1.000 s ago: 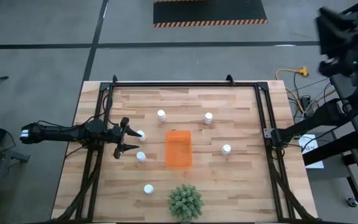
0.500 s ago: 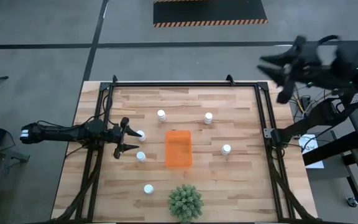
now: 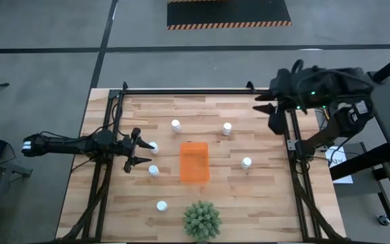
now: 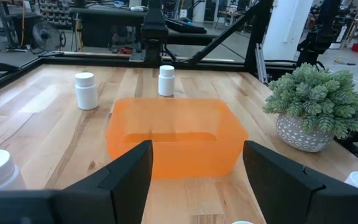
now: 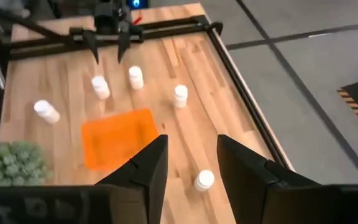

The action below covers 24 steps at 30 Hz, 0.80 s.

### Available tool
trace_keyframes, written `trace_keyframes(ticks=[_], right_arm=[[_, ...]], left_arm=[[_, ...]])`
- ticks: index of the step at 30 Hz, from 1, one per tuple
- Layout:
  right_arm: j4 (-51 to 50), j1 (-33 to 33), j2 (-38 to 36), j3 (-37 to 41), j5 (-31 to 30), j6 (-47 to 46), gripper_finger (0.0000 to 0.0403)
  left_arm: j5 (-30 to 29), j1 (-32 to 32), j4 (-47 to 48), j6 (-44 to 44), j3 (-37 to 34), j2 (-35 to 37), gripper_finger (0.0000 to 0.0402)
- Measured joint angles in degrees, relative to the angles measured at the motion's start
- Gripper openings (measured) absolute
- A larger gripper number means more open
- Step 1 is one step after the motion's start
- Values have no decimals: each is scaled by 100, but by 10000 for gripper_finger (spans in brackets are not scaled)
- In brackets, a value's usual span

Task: Pick and place pill bottles into a basket
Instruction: Put the white pill bottle into the orange bin

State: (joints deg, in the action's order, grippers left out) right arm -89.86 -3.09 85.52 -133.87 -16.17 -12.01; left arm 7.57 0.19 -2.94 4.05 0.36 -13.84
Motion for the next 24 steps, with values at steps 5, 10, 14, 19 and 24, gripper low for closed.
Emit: trace_keyframes(ticks=[5, 10, 14, 19, 24], right_arm=[[-3, 34, 103, 395, 67, 135, 128], [-16, 48, -24, 1135, 418, 197, 128], [-20, 52, -185, 1829, 838, 271, 128], [-18, 48, -396, 2699, 1029, 352, 128], [-17, 48, -522, 3536, 1086, 580, 128]], left_arm=[[1, -1, -3, 0, 0, 1, 233], [2, -1, -3, -1, 0, 0, 233], [2, -1, -1, 0, 0, 0, 233], [4, 0, -2, -2, 0, 2, 233], [4, -1, -2, 0, 0, 0, 233]])
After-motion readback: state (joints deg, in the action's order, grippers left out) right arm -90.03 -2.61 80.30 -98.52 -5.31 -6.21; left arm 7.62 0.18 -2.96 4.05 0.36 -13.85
